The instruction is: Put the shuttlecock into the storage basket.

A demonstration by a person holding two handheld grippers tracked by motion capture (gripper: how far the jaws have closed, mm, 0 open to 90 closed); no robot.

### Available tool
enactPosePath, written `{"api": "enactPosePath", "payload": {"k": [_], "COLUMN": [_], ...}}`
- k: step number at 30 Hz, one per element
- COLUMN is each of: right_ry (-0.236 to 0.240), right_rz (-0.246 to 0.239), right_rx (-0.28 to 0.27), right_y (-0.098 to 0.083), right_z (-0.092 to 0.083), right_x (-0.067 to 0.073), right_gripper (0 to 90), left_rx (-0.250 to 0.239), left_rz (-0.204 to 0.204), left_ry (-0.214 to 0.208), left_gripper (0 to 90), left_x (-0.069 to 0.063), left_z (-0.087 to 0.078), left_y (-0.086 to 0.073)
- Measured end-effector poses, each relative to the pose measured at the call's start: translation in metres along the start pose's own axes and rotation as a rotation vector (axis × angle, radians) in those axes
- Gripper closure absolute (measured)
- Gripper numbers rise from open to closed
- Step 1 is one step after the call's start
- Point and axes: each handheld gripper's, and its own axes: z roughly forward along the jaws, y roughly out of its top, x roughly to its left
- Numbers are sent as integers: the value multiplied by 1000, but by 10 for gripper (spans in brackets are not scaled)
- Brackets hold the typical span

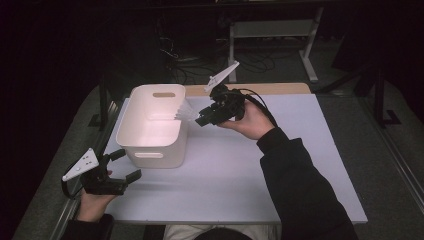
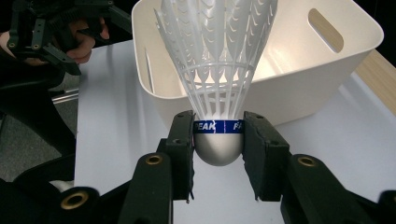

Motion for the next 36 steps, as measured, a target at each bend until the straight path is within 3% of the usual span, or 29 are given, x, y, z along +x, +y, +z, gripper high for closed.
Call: {"api": "enactPosePath", "payload": {"k": [36], "right_ry": [30], "right_rz": [-82], "right_rx": [57], "right_y": [44], "right_z": [35], "right_x": [10], "right_gripper": [638], "left_rx": [3], "left_rz": [1], "left_ry": [-5], "left_gripper": [0], "left_x": [0], "left_z": [0], "left_y": [0]}}
